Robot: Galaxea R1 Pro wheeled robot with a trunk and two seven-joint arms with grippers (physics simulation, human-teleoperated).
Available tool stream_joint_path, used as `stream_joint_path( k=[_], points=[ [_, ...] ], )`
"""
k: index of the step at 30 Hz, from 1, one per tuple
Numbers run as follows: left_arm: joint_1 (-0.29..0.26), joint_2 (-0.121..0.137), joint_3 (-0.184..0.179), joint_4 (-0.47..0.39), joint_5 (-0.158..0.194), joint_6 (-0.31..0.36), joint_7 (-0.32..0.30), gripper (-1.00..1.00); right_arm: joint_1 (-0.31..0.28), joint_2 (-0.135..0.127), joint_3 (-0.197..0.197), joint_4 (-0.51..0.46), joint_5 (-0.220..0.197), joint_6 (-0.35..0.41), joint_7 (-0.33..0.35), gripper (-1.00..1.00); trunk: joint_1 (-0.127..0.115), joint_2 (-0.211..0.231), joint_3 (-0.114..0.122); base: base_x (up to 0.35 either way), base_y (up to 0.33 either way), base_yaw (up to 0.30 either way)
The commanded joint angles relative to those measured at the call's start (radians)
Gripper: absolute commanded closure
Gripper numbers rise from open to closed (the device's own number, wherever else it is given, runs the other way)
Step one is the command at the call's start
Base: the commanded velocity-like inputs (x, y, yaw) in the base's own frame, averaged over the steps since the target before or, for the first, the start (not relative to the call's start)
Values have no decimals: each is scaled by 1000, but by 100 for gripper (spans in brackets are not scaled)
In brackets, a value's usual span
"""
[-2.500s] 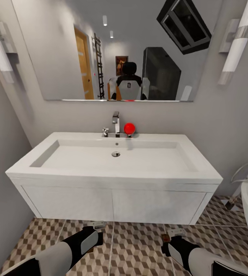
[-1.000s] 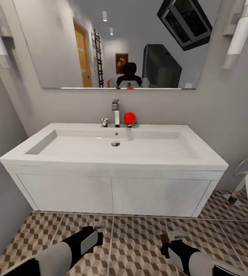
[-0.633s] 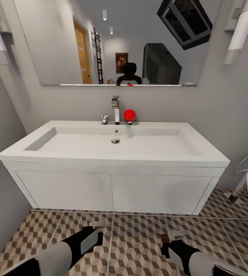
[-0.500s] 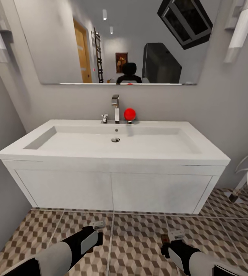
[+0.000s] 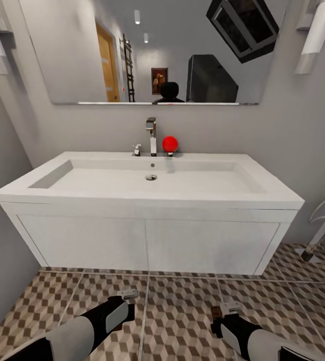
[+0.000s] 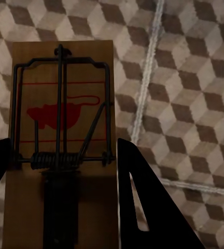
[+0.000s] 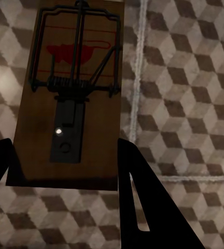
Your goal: Take the four mousetraps from the cabinet in the bathroom and place them on the bathroom floor. Make sure all four end up on the same floor surface, and ensure that at least two of them are either under or directly next to the same bathroom sink.
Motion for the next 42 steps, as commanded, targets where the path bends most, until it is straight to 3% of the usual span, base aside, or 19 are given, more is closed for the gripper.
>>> stream_joint_path(
  k=[1, 42],
  points=[
    [-1, 0, -6, -2, 2, 4, 5, 100, -1, -1, 8, -2, -10, 4, -7, 100, 4, -8, -4, 0, 0, 0],
    [-1, 0, -6, -2, 3, 5, 6, 100, -1, -8, 3, -8, -13, 1, -7, 100, 161, -295, -133, 0, 0, 0]
  ],
)
